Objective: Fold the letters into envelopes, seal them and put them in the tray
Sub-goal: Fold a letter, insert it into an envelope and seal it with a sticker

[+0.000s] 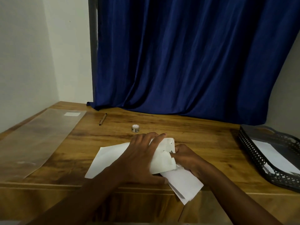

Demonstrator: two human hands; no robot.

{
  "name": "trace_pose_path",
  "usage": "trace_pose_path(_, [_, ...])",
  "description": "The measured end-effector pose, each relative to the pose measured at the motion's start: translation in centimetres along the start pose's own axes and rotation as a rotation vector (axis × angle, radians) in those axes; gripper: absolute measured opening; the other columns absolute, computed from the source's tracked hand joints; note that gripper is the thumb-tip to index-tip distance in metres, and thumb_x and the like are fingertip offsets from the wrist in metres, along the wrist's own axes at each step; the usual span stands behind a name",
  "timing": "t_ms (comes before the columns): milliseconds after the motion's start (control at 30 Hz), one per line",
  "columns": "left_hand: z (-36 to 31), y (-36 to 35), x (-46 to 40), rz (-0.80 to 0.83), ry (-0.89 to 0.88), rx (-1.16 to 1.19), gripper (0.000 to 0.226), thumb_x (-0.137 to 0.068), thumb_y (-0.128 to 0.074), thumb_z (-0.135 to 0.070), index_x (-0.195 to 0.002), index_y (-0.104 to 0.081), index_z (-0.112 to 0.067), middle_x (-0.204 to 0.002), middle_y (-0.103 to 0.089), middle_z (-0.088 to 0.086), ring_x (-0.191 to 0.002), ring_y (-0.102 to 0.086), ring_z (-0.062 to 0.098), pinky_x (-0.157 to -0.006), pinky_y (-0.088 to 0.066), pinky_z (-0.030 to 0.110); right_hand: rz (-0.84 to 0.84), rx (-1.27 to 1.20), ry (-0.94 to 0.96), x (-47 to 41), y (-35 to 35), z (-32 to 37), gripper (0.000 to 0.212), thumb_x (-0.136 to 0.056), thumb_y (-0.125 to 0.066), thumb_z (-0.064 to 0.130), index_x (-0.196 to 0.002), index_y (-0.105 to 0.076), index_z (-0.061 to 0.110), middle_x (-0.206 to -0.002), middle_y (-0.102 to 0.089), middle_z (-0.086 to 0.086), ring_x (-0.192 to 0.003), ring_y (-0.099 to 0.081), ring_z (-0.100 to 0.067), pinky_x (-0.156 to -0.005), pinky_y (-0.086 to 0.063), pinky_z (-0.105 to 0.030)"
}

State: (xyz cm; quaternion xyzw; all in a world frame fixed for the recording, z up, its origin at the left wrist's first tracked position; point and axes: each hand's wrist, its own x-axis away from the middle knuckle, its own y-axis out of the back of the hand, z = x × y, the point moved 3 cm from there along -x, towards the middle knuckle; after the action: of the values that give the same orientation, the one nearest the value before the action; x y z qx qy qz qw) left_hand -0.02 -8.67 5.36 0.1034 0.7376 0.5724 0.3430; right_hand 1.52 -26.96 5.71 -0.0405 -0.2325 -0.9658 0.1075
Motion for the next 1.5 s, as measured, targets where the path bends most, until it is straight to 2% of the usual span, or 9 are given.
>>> trace_pose_path(233, [1.2,0.5,-0.3,0.037,0.019,0.126,0.125,-0.068,-0.070,-0.079,-0.158,0.007,-0.040,-0.157,-0.026,-0.010,-0.140,-0.028,0.014,-0.119,-0.025,0.040,-0.027,-0.024,-0.057,0.7,0.1,1.1,0.028,-0.085,-0.080,0.038,-0.069,-0.069,0.017,-0.070,-0.073,0.001,-0.056,-0.067,-0.006,-0.047,-0.049,-0.016])
trace_pose_path(367, [1.6,0.6,0.0,0.024,0.019,0.081,0.124,-0.067,-0.072,-0.075,-0.158,0.005,-0.041,-0.155,-0.026,-0.012,-0.137,-0.027,0.012,-0.116,-0.025,0.036,-0.078,0.057,0.006,0.6,0.5,0.7,0.027,-0.082,-0.083,0.038,-0.089,-0.079,0.013,-0.079,-0.078,0.001,-0.066,-0.072,-0.008,-0.054,-0.053,-0.017])
trace_pose_path(567, [1.9,0.7,0.2,0.042,0.033,0.054,0.123,-0.069,-0.072,-0.075,-0.158,0.005,-0.040,-0.160,-0.020,-0.011,-0.143,-0.022,0.014,-0.117,-0.021,0.037,-0.141,-0.003,0.030,1.2,2.9,-0.5,0.019,-0.092,-0.074,0.032,-0.088,-0.081,0.015,-0.084,-0.079,-0.001,-0.069,-0.074,-0.014,-0.056,-0.052,-0.020])
trace_pose_path(700, [2.5,0.3,-0.1,0.033,0.042,0.005,0.123,-0.067,-0.071,-0.075,-0.158,0.004,-0.040,-0.157,-0.024,-0.010,-0.142,-0.024,0.015,-0.120,-0.021,0.039,-0.200,0.058,0.065,1.5,5.1,-1.3,0.009,-0.093,-0.074,0.028,-0.097,-0.081,0.029,-0.096,-0.078,0.010,-0.082,-0.073,-0.006,-0.063,-0.052,-0.017])
trace_pose_path(767, [2.9,0.0,-0.2,0.047,0.058,-0.022,0.124,-0.066,-0.070,-0.076,-0.158,0.005,-0.039,-0.157,-0.024,-0.009,-0.142,-0.024,0.017,-0.120,-0.021,0.039,-0.212,0.107,0.129,2.0,6.1,-0.8,0.030,-0.093,-0.073,0.020,-0.114,-0.071,0.041,-0.107,-0.068,0.022,-0.079,-0.068,0.007,-0.056,-0.048,-0.009])
trace_pose_path(867, [3.1,-0.3,-0.3,0.075,0.084,-0.059,0.126,-0.067,-0.069,-0.077,-0.158,0.008,-0.038,-0.159,-0.022,-0.006,-0.144,-0.022,0.019,-0.120,-0.019,0.040,-0.166,0.171,0.101,2.6,7.6,-0.4,0.054,-0.089,-0.079,0.028,-0.126,-0.048,0.052,-0.101,-0.070,0.012,-0.070,-0.072,-0.001,-0.052,-0.050,-0.014])
trace_pose_path(1033, [3.1,-0.4,-0.3,0.076,0.081,-0.080,0.126,-0.067,-0.067,-0.079,-0.159,0.009,-0.036,-0.160,-0.022,-0.005,-0.144,-0.023,0.019,-0.121,-0.018,0.042,-0.117,0.222,0.115,3.2,9.3,-0.4,0.021,-0.091,-0.074,0.031,-0.112,-0.070,0.029,-0.095,-0.079,0.010,-0.076,-0.075,-0.007,-0.058,-0.053,-0.015])
trace_pose_path(1233, [2.9,-0.3,-0.3,0.073,0.081,-0.080,0.129,-0.066,-0.067,-0.079,-0.158,0.011,-0.036,-0.161,-0.020,-0.003,-0.146,-0.020,0.021,-0.122,-0.016,0.042,-0.055,0.384,0.133,2.6,8.5,-1.2,0.013,-0.093,-0.072,0.030,-0.107,-0.072,0.031,-0.098,-0.077,0.014,-0.085,-0.073,-0.004,-0.075,-0.059,-0.027])
trace_pose_path(1500, [2.4,0.0,-0.3,0.030,0.026,-0.135,0.127,-0.064,-0.064,-0.082,-0.159,0.006,-0.034,-0.158,-0.023,-0.004,-0.144,-0.023,0.021,-0.123,-0.018,0.042,0.105,0.441,0.122,1.6,7.3,-1.1,0.016,-0.093,-0.074,0.023,-0.109,-0.074,0.022,-0.100,-0.079,0.011,-0.087,-0.075,-0.008,-0.074,-0.060,-0.024])
